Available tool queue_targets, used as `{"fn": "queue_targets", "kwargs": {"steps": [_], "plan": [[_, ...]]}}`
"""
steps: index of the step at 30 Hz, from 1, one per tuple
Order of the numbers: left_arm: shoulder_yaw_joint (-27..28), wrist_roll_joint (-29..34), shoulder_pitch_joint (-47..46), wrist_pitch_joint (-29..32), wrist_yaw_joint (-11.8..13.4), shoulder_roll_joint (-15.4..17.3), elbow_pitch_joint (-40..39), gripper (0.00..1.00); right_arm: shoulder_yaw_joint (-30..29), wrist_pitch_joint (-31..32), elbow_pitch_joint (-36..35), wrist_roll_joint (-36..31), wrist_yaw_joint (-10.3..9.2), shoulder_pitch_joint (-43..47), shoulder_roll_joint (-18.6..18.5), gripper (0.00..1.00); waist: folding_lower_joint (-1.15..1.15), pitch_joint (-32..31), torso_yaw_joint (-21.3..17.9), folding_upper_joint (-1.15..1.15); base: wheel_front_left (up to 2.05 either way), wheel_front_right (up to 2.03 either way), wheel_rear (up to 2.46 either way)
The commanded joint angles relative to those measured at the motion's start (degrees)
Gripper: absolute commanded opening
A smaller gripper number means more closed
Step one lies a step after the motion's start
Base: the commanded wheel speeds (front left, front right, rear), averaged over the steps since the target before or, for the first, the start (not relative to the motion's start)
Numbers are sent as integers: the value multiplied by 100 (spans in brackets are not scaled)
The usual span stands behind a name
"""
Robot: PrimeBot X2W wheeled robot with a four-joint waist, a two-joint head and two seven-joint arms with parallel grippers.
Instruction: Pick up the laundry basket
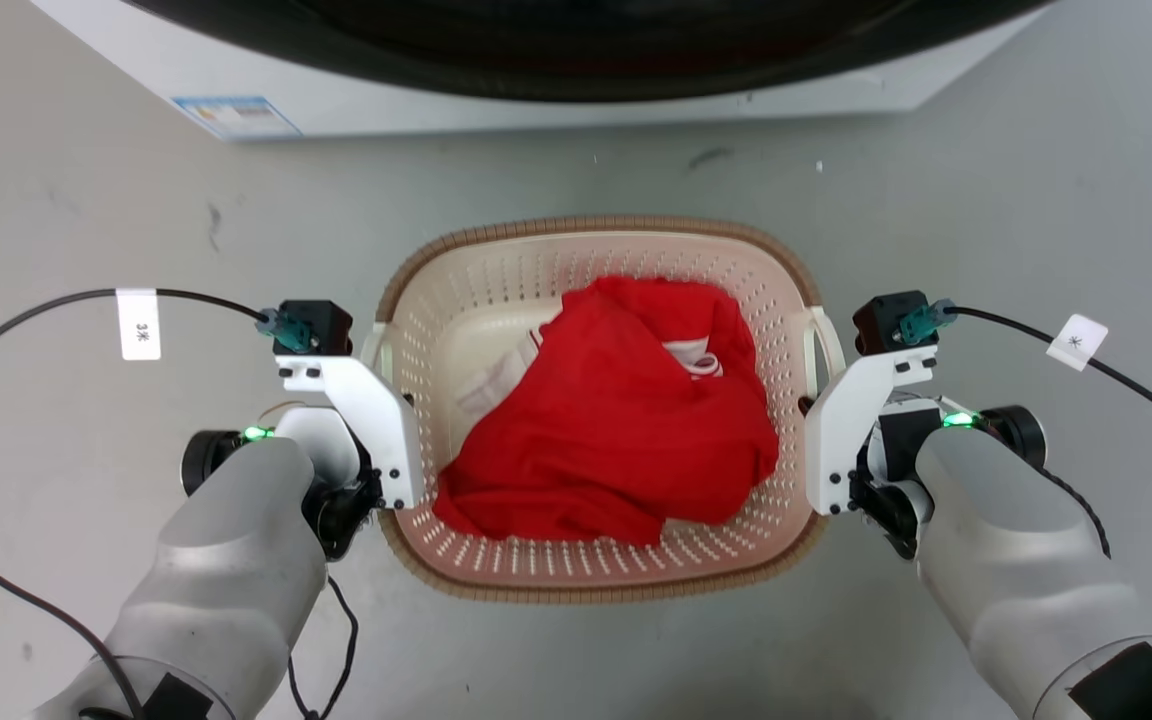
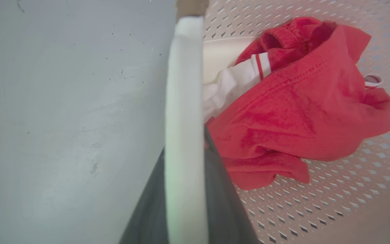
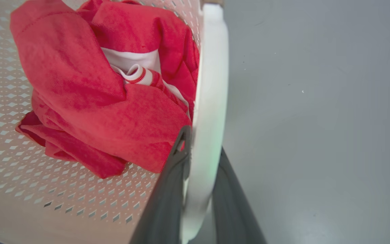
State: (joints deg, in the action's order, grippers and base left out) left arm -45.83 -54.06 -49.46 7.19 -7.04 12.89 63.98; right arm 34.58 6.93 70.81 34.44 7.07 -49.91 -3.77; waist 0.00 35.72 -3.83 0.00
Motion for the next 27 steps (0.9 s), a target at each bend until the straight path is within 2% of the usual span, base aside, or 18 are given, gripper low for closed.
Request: {"fn": "queue_targets", "kwargs": {"steps": [1,14,27], "plan": [[-91,-119,47,117,-80,-189,-91,0,61,136,-18,97,76,72,161,0,0,-389,76,0,0,0,0],[-461,-653,146,933,-81,-283,86,0,259,1151,34,608,75,305,22,0,0,-1617,255,0,0,0,0],[-674,-975,115,1423,-83,-419,269,0,487,1969,-96,1055,75,369,-80,0,0,-2409,291,0,0,0,0]]}}
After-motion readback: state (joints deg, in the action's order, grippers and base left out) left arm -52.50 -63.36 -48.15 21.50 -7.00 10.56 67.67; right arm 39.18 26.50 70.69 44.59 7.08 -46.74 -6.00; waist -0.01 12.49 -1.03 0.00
